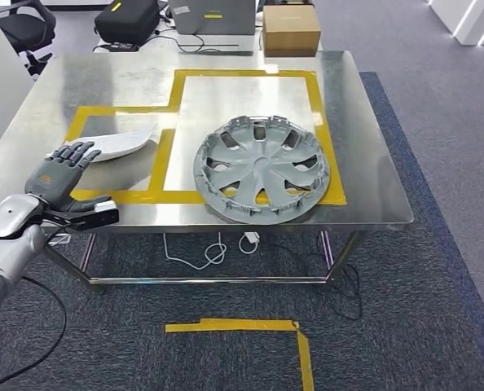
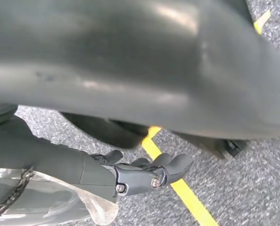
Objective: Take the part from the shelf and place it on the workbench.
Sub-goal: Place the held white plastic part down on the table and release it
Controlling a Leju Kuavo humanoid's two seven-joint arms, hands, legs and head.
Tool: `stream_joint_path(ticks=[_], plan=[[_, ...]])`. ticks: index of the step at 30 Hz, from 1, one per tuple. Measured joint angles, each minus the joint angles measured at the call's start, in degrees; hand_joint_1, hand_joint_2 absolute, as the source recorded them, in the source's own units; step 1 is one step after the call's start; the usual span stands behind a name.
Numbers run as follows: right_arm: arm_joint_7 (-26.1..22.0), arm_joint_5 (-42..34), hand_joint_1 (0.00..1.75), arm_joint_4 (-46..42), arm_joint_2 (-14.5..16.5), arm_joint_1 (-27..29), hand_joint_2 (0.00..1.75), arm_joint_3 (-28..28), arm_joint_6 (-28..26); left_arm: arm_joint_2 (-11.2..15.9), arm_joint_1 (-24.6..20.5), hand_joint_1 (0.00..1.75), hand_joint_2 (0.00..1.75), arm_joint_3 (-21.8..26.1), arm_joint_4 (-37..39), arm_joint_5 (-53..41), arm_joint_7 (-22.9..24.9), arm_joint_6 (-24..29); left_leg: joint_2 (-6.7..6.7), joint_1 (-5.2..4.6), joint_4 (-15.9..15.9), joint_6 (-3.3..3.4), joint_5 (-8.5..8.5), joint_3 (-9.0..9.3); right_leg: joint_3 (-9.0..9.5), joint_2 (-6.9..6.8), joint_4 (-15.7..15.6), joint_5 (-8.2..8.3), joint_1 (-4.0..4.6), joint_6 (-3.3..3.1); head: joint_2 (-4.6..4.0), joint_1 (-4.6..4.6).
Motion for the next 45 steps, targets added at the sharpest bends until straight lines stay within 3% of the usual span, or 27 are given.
stream_joint_path(ticks=[2, 3, 5, 7, 8, 9, 11, 12, 14, 15, 17, 18, 20, 22, 23, 25, 26, 28, 30, 33, 34, 36, 38, 39, 41, 43, 45], plan=[[0.24, 0.07, 0.00, 0.01, 0.01, 0.09, 0.00, 0.00, -0.01, 0.17, 0.11, 0.00, 0.00, 0.00, 0.01, -0.20, 0.17, -0.08, 0.07, 0.08, -0.10, -0.65, 0.83, -0.34, 0.13, -0.06, -1.29, 0.17, -0.05, -0.42, 0.00, 0.02], [0.37, 0.08, 0.00, 0.01, 0.00, 0.17, 0.00, -0.01, -0.03, 0.28, 0.23, 0.00, 0.00, 0.00, 0.02, -0.21, 0.21, -0.08, 0.04, 0.16, 0.16, -1.01, 0.33, -0.62, -0.25, -0.13, -1.37, 0.75, -0.14, -0.80, 0.00, 0.00], [0.51, 0.08, 0.00, 0.01, -0.01, 0.26, 0.00, -0.02, -0.08, 0.60, 0.41, 0.00, 0.00, 0.00, 0.05, -0.06, 0.29, -0.08, -0.06, 0.38, 3.67, -1.75, -3.74, -1.91, -1.35, -0.37, -1.56, 2.08, -0.37, -1.60, 0.00, -0.17], [0.65, 0.08, 0.00, 0.01, -0.01, 0.29, 0.00, -0.03, -0.19, 0.89, 0.65, 0.00, 0.00, 0.00, 0.08, 0.07, 0.58, -0.08, -0.10, 0.59, 11.22, -2.44, -9.26, -3.68, -2.78, -0.41, -1.46, 3.27, -0.34, -1.95, 0.00, -0.33], [0.83, 0.10, 0.00, 0.01, -0.01, 0.31, 0.00, -0.04, -0.31, 1.01, 0.92, 0.00, 0.00, 0.00, 0.11, 0.03, 0.88, -0.09, -0.10, 0.71, 14.65, -2.68, -10.57, -4.13, -3.57, -0.42, -1.35, 3.83, -0.34, -1.93, 0.00, -0.34], [1.08, 0.13, 0.00, 0.01, -0.01, 0.33, 0.00, -0.07, -0.48, 1.13, 1.25, 0.00, 0.00, 0.00, 0.16, -0.06, 1.25, -0.11, -0.09, 0.84, 16.57, -2.86, -10.62, -3.88, -4.38, -0.43, -1.20, 4.35, -0.35, -1.86, 0.00, -0.33], [1.60, 0.17, 0.00, 0.01, -0.01, 0.36, 0.00, -0.14, -0.82, 1.43, 1.90, 0.00, 0.00, 0.00, 0.23, -0.28, 1.87, -0.15, -0.09, 1.16, 14.12, -3.03, -8.23, -0.55, -5.92, -0.41, -0.73, 5.20, -0.40, -1.56, 0.00, -0.34], [1.78, 0.17, 0.00, 0.01, -0.01, 0.38, 0.00, -0.18, -0.96, 1.58, 2.10, 0.00, 0.00, 0.00, 0.24, -0.34, 2.04, -0.14, -0.09, 1.30, 10.38, -3.03, -7.31, 2.27, -6.56, -0.39, -0.43, 5.51, -0.39, -1.32, 0.00, -0.35], [1.95, 0.15, 0.00, 0.01, -0.01, 0.37, 0.00, -0.26, -1.09, 1.79, 2.34, 0.00, 0.00, 0.01, 0.24, -0.34, 2.17, -0.11, -0.20, 1.24, 3.01, -2.64, -7.34, 7.09, -7.58, -0.38, 0.17, 6.15, -0.25, -0.66, 0.00, -0.30], [2.01, 0.12, 0.00, 0.01, -0.01, 0.35, 0.00, -0.31, -1.13, 1.88, 2.51, 0.00, 0.00, 0.01, 0.25, -0.27, 2.25, -0.13, -0.25, 1.11, 0.96, -2.29, -7.77, 8.22, -7.91, -0.38, 0.30, 6.53, -0.19, -0.26, 0.00, -0.30], [2.14, 0.03, 0.00, 0.01, -0.01, 0.44, 0.00, -0.48, -1.18, 2.07, 3.26, 0.00, 0.00, 0.10, 0.27, 0.21, 2.43, -0.07, -0.24, 0.95, 0.00, -1.31, -7.60, 8.20, -8.28, -0.38, 0.20, 7.26, -0.23, 0.54, 0.00, -0.28], [2.21, -0.03, 0.00, 0.02, -0.01, 0.52, 0.00, -0.58, -1.26, 2.13, 3.82, 0.00, 0.00, 0.27, 0.28, 0.75, 2.43, 0.16, -0.14, 0.97, -0.12, -0.78, -7.13, 7.87, -8.62, -0.37, 0.41, 6.84, -0.32, 0.86, 0.00, -0.27], [2.40, -0.12, 0.00, 0.03, -0.01, 0.72, 0.00, -0.90, -1.59, 2.16, 5.51, 0.00, 0.00, 1.09, 0.31, 2.55, 1.96, 1.32, 0.08, 1.08, -0.36, 0.24, -6.02, 6.87, -10.25, -0.33, 3.70, 3.25, -0.41, 1.37, 0.00, -0.08], [2.90, -0.14, 0.00, 0.03, -0.01, 0.80, 0.00, -1.28, -2.20, 2.15, 8.14, 0.00, 0.00, 2.71, 0.34, 5.20, 1.39, 3.11, 0.26, 0.94, -0.33, 0.71, -4.94, 5.50, -12.65, -0.30, 11.14, -1.99, -0.43, 1.64, 0.00, 0.11], [3.18, -0.13, 0.00, 0.03, -0.02, 0.85, 0.00, -1.48, -2.53, 2.13, 9.77, 0.00, 0.00, 3.76, 0.39, 6.61, 1.26, 3.97, 0.36, 0.83, -0.30, 0.75, -4.40, 4.77, -13.41, -0.30, 14.70, -3.53, -0.42, 1.68, 0.00, 0.12], [3.52, -0.15, 0.00, 0.03, -0.05, 1.05, 0.00, -1.86, -2.92, 2.09, 12.95, 0.00, 0.00, 5.89, 0.50, 8.51, 1.09, 5.04, 0.52, 0.63, -0.23, 0.73, -3.37, 3.32, -12.46, -0.29, 16.86, -3.05, -0.38, 1.57, 0.00, 0.12], [3.55, -0.15, 0.00, 0.03, -0.08, 1.15, 0.00, -2.03, -2.99, 2.08, 14.23, 0.00, 0.00, 6.77, 0.54, 8.95, 0.96, 5.29, 0.52, 0.55, -0.19, 0.67, -2.86, 2.64, -10.42, -0.27, 14.79, -1.54, -0.34, 1.36, 0.00, 0.12], [3.56, -0.16, 0.00, 0.02, -0.11, 1.14, 0.00, -2.32, -3.10, 2.10, 15.79, 0.00, 0.00, 8.09, 0.57, 9.28, 0.75, 5.46, 0.44, 0.40, -0.10, 0.41, -1.91, 1.53, -4.31, -0.19, 6.57, 0.53, -0.16, 0.67, 0.00, 0.13], [3.56, -0.15, 0.00, 0.01, -0.14, 0.99, 0.00, -2.52, -3.19, 2.19, 16.42, 0.00, 0.00, 9.04, 0.60, 9.39, 0.70, 5.44, 0.38, 0.36, -0.12, -0.12, -0.84, 0.80, -0.02, -0.15, -0.12, 0.24, 0.08, 0.22, 0.00, 0.08], [3.62, -0.15, 0.00, 0.02, -0.16, 1.02, 0.00, -2.67, -3.17, 2.34, 16.90, 0.00, 0.00, 9.93, 0.72, 9.44, 0.70, 5.41, 0.30, 0.56, -0.58, -1.16, 0.29, 0.23, -0.15, -0.25, -1.99, 0.95, 0.21, -0.66, 0.00, 0.11], [3.64, -0.15, 0.00, 0.02, -0.17, 0.99, 0.00, -2.72, -3.15, 2.42, 17.04, 0.00, 0.00, 10.13, 0.77, 9.43, 0.70, 5.40, 0.22, 0.63, 0.00, -1.48, -0.74, -0.16, -0.59, -0.33, -2.17, 1.65, 0.12, -1.22, 0.00, 0.04], [3.64, -0.16, 0.00, 0.01, -0.18, 0.92, 0.00, -2.81, -3.13, 2.55, 17.19, 0.00, 0.00, 10.43, 0.86, 9.43, 0.73, 5.36, 0.06, 0.83, 4.76, -2.04, -5.72, -1.68, -1.56, -0.47, -2.32, 3.02, 0.00, -2.03, 0.00, -0.23], [3.64, -0.17, 0.00, 0.02, -0.19, 0.99, 0.00, -2.87, -3.13, 2.59, 17.37, 0.00, 0.00, 10.70, 0.96, 9.44, 0.76, 5.32, 0.02, 0.97, 12.60, -2.50, -10.54, -3.21, -3.14, -0.50, -2.01, 4.09, 0.09, -2.24, 0.00, -0.40], [3.64, -0.16, 0.00, 0.02, -0.19, 1.03, 0.00, -2.89, -3.12, 2.59, 17.50, 0.00, 0.00, 10.80, 1.02, 9.46, 0.77, 5.30, 0.02, 1.00, 15.31, -2.66, -11.29, -3.28, -4.01, -0.51, -1.74, 4.58, 0.11, -2.19, 0.00, -0.38], [3.64, -0.15, 0.00, 0.01, -0.19, 1.04, 0.00, -2.92, -3.12, 2.59, 17.65, 0.00, 0.00, 10.93, 1.11, 9.46, 0.77, 5.28, 0.02, 1.12, 14.78, -2.77, -9.50, -0.74, -5.85, -0.51, -0.94, 5.39, 0.08, -1.98, 0.00, -0.40], [3.64, -0.15, 0.00, 0.01, -0.19, 1.00, 0.00, -2.93, -3.13, 2.58, 17.55, 0.00, 0.00, 11.00, 1.14, 9.45, 0.77, 5.28, -0.01, 1.20, 7.61, -2.68, -7.71, 4.85, -7.48, -0.48, 0.05, 6.01, 0.09, -1.55, 0.00, -0.42], [3.64, -0.15, 0.00, 0.01, -0.19, 0.97, 0.00, -2.93, -3.13, 2.58, 17.46, 0.00, 0.00, 11.06, 1.15, 9.46, 0.77, 5.30, -0.19, 1.01, 1.76, -2.15, -8.09, 8.61, -8.40, -0.45, 0.63, 6.72, 0.17, -0.91, 0.00, -0.34]])
